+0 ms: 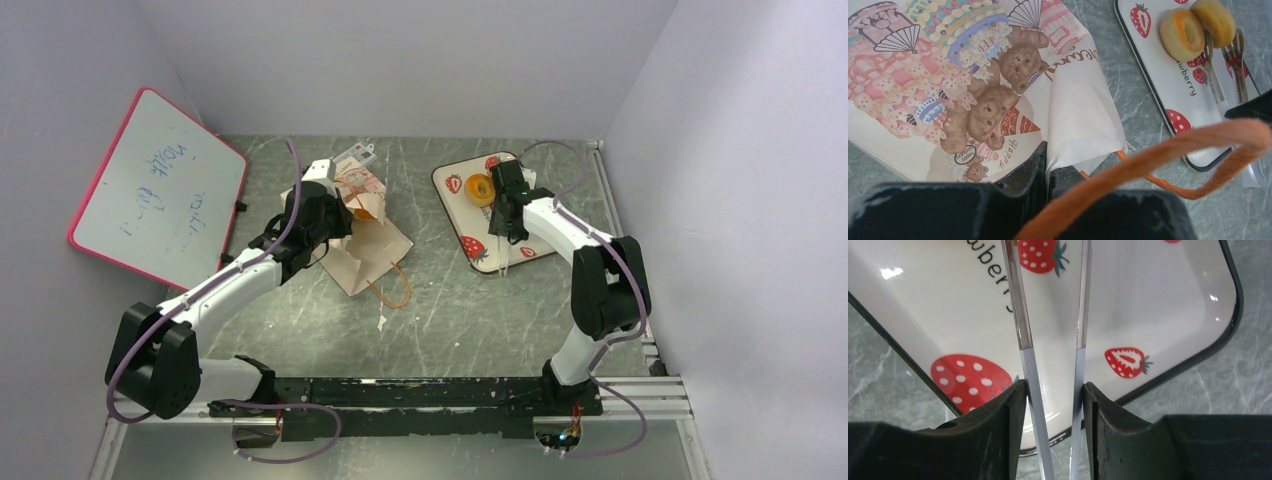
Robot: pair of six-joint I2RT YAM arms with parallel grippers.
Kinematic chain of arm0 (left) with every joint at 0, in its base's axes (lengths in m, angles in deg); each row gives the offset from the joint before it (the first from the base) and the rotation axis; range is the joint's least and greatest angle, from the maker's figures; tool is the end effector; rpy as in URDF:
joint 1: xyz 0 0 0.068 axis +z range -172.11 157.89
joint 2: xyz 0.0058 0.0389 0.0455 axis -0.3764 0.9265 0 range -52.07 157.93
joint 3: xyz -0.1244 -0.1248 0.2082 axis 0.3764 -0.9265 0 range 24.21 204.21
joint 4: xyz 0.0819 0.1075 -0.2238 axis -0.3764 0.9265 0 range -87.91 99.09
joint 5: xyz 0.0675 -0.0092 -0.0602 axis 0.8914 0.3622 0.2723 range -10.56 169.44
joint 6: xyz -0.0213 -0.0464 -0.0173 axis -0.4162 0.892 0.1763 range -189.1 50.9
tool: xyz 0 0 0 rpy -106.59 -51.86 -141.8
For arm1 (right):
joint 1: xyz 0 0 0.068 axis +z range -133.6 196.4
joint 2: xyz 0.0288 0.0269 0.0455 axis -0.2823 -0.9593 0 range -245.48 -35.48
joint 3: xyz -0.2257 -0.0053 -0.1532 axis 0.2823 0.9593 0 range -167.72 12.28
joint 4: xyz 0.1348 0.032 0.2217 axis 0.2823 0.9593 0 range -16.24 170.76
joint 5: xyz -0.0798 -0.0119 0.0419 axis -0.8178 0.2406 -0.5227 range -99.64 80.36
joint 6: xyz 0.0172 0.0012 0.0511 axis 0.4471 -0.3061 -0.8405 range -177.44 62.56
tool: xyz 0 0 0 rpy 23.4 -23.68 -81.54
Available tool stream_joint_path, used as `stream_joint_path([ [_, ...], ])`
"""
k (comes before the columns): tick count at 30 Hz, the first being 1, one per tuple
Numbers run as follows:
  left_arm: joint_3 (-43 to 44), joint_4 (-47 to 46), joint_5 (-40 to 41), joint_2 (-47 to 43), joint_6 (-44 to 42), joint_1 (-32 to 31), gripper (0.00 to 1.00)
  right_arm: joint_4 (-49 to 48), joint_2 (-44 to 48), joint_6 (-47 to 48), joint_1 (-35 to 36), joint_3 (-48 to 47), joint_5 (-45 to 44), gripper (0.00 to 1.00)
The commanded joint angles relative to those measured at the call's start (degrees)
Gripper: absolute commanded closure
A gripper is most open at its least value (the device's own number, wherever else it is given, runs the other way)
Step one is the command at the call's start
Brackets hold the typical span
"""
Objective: Take the fake bread out of the paper bag
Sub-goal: Place the fake bread in the container.
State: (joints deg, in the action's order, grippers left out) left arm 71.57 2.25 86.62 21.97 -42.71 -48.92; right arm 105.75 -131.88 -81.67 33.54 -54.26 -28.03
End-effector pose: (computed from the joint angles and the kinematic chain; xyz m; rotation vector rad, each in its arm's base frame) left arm 0.2615 -0.1273 0.2614 -0.0720 2.0646 -0.4523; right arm 0.3308 0.0903 0.2109 0.2627 2.5569 -0.1615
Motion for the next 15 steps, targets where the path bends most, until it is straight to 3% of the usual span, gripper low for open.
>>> stream_joint_path([
  [1, 1.8, 0.6, -1.6, -0.1, 0.3, 0.4, 0.93, 0.0, -1.7, 0.6, -0.5, -2.8, 1.1, 0.55],
  [5, 0.5, 1.1, -1.1, -2.0, 0.2, 0.4, 0.93, -0.3, 3.9, -0.8, 0.1, 2.9, 3.3, 0.55],
  [15, -1.6, 0.8, -0.9, -4.5, 1.6, 0.4, 0.93, 4.6, 9.6, -4.1, 2.0, 6.8, 8.0, 0.55],
])
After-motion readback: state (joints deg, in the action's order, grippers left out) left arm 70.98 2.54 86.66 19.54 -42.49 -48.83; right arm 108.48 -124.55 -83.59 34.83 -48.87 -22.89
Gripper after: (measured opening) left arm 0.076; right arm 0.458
